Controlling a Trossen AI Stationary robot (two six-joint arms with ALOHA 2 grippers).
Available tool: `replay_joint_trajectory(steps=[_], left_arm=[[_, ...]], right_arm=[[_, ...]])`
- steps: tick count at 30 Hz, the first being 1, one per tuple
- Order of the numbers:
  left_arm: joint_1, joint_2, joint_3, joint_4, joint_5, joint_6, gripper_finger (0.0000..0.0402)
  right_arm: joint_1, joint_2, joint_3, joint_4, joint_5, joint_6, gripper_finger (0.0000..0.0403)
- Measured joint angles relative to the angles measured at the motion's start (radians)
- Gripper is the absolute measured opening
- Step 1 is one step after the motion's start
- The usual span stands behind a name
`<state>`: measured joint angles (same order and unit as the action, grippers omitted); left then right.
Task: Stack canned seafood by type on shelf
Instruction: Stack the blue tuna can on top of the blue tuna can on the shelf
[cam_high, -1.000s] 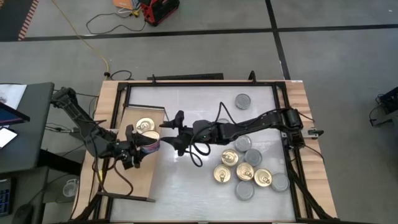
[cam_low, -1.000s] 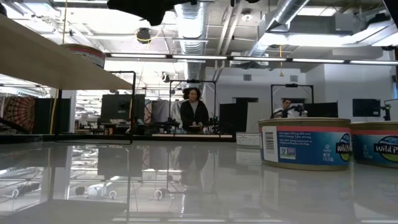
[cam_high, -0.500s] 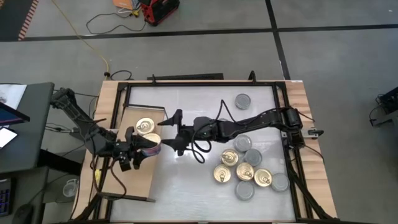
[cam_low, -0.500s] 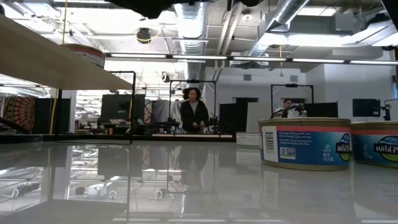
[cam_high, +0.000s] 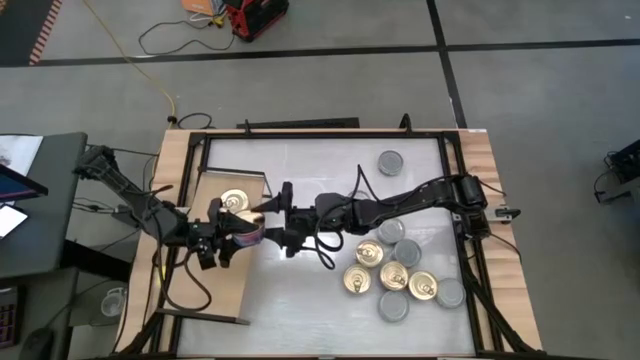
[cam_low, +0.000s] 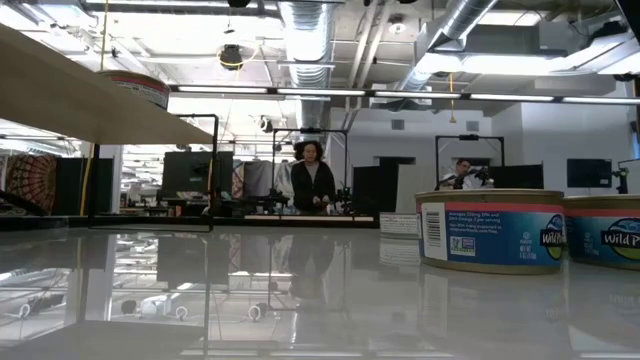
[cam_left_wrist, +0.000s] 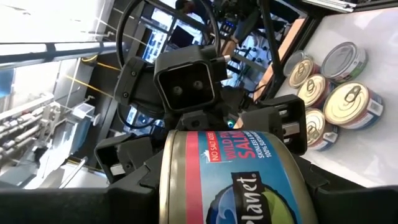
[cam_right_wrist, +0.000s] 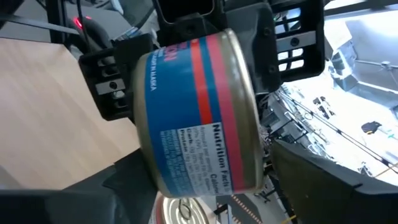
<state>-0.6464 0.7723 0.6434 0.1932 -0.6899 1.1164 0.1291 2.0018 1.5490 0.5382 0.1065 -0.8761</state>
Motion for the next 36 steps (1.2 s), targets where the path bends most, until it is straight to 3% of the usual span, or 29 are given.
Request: replay_joint_trajectory(steps=[7,12,25,31,36], left_arm=[[0.000,0.000,0.000,0.002,-0.008,-0.002,0.0183],[0.000,-0.001,0.001,0.003,-0.072,-0.028,0.0187],[-0.002,-0.002,0.001,0.013,-0.139,-0.040,0.0290],[-0.052,-0.009,0.000,0.039,-0.221,-0.114,0.0300],[-0.158,-0.017,0.000,0.048,-0.316,-0.206,0.0300]], right_arm=[[0.000,0.000,0.000,-0.010,-0.007,0.004,0.0261],[-0.001,0.000,0.000,-0.010,-0.004,-0.005,0.0224],[-0.001,0.001,0.000,-0.010,0.026,0.008,0.0222],[-0.008,0.001,0.000,-0.029,0.062,0.008,0.0230],[-0.021,0.000,0.001,-0.081,0.073,0.005,0.0228]])
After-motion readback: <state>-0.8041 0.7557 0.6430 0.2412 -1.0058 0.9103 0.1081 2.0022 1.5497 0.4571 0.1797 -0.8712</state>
